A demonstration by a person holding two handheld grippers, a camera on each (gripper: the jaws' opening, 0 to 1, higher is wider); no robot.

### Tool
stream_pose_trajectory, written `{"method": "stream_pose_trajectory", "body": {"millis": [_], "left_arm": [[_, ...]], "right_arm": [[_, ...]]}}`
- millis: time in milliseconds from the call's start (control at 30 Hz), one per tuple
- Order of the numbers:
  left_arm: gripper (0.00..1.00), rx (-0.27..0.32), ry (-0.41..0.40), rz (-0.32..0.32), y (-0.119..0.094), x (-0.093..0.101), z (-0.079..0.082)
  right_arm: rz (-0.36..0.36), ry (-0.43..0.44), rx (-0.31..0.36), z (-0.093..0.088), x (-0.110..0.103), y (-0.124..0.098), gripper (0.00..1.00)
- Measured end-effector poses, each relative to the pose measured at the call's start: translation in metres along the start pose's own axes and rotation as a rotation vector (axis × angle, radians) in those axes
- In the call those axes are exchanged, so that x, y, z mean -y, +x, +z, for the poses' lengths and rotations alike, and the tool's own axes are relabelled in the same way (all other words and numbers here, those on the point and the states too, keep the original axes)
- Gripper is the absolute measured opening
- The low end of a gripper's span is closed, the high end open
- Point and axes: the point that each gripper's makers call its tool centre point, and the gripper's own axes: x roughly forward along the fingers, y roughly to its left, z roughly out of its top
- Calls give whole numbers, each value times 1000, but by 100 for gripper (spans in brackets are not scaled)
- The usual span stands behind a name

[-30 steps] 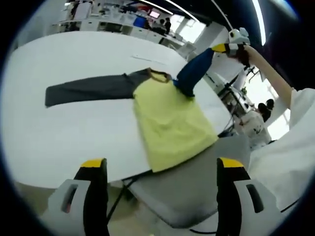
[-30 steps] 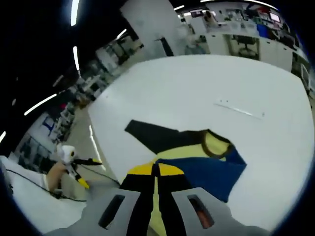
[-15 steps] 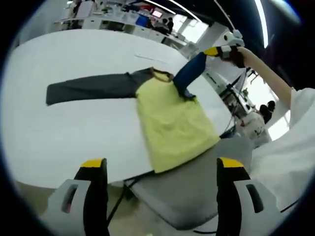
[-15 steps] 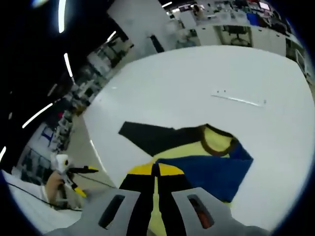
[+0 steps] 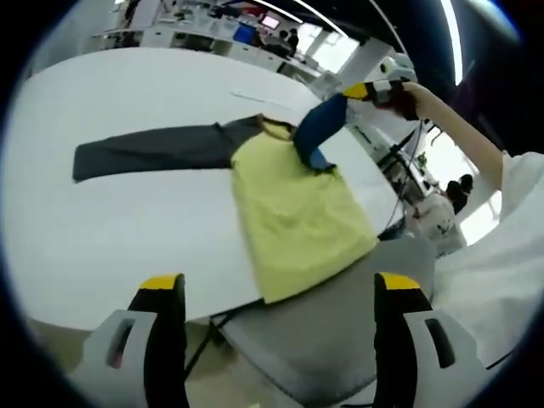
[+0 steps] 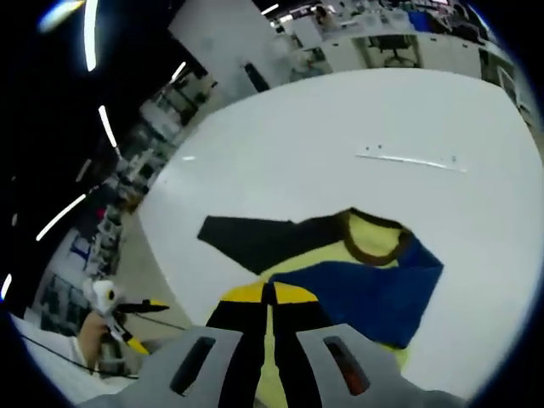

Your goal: Fold the garment on the visible template until the final outline fits inside the template.

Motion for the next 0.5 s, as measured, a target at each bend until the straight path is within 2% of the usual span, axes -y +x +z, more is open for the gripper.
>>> {"method": "stream_pose_trajectory", "body": {"millis": [233,500], "left_arm": [[88,-3,-9,-8,2,-2,-1],[88,-9,-11,-18,5,-5,-1]], "right_arm": [[-7,9,-18,-3,1,11,2],[-16,13,-29,-7,3,13,2]]}}
